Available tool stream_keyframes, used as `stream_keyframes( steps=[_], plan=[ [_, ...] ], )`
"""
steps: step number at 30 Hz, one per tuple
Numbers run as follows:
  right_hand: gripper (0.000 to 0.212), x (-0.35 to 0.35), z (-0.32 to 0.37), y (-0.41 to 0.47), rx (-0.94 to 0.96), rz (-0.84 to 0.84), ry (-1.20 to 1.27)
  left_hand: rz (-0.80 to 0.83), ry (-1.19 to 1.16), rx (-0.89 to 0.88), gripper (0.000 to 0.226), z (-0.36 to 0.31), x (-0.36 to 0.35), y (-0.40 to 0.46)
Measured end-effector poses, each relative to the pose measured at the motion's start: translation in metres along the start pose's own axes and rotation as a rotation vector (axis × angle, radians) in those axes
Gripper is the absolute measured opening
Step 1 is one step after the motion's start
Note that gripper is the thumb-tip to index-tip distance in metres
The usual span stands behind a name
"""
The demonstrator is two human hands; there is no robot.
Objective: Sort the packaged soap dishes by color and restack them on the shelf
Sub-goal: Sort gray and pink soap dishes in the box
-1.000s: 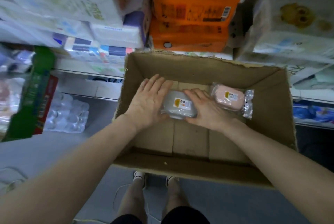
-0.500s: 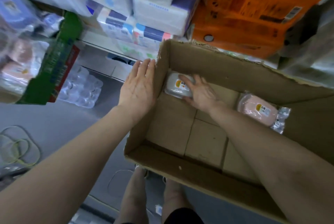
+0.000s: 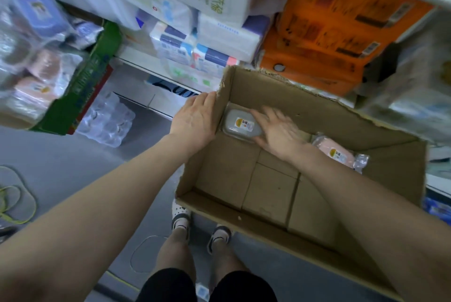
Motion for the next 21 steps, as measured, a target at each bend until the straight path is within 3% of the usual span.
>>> stream_keyframes(
  steps=[5, 11, 21],
  plan=[
    [0.071, 0.080, 0.025, -0.033, 0.046, -0.133, -0.084, 0.033, 0.042, -0.060, 0.045, -0.001, 0.024, -0.014],
    [0.067, 0.165, 0.087, -0.036, 0.128, -0.318, -0.185, -0.142, 0.035, -0.080, 0.049, 0.028, 0.098, -0.050],
    [0.065, 0.221, 0.259, 0.066, 0.338, -0.415, -0.222, -0.385, 0.076, 0.015, 0.045, 0.197, 0.213, -0.106]
  ],
)
Point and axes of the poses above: each hand's wrist, its own y-axis towards the middle knuckle, its own x-axis out of the back of the hand, z = x × y, the point moved 9 cm from there along y, towards the middle knuckle, and after that the axes turned 5 degrees about x, right-handed, at the moved point
